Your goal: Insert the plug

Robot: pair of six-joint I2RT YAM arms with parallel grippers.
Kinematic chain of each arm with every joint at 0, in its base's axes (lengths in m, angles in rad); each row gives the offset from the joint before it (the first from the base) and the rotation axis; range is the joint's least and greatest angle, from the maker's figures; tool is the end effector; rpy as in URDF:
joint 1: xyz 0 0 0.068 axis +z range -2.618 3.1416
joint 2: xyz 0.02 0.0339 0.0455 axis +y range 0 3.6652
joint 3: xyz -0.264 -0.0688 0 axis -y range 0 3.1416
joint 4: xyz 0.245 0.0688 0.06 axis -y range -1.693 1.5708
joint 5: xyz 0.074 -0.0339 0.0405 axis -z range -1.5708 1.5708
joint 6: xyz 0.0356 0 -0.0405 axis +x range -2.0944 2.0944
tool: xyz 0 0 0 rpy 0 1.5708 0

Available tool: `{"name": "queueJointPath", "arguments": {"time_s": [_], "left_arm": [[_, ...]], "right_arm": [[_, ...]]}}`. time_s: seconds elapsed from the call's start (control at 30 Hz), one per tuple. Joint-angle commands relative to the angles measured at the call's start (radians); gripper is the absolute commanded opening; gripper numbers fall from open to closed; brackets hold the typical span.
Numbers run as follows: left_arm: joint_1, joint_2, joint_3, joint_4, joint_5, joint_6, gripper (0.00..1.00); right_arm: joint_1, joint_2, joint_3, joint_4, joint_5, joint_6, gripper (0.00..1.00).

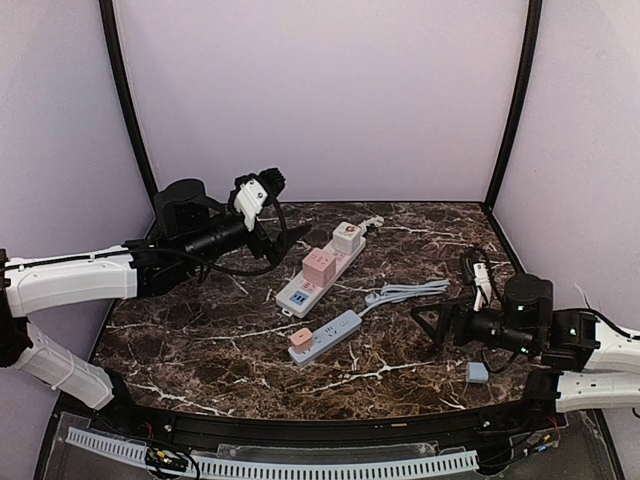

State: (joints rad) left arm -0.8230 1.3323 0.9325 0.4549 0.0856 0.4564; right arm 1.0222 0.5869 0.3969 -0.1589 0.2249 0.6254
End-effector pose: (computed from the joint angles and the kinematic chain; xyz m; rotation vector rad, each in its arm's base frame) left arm 0.2126 -0.2337 0.3360 0.9657 1.1822 -0.3579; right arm 0.0872 0.1275 0.2352 -0.2401 2.0001 0.8778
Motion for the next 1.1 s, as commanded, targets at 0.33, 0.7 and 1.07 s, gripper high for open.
{"name": "queueJointPath", "arguments": {"time_s": [0.33, 0.7, 1.07], "left_arm": [[0.013, 0.053, 0.008, -0.210, -0.225, -0.443, 0.99], [0.003, -0.021, -0.091, -0.199, -0.164, -0.597, 0.95], [-0.007, 0.003, -0.101, -0.179, -0.130, -0.662, 0.91]], "right_arm": [[0.005, 0.260, 0.214, -0.522, 0.100, 0.364, 0.99], [-0.024, 0.350, 0.278, -0.932, 0.116, 0.615, 0.99], [-0.092, 0.337, 0.271, -0.953, 0.112, 0.669, 0.99]]}}
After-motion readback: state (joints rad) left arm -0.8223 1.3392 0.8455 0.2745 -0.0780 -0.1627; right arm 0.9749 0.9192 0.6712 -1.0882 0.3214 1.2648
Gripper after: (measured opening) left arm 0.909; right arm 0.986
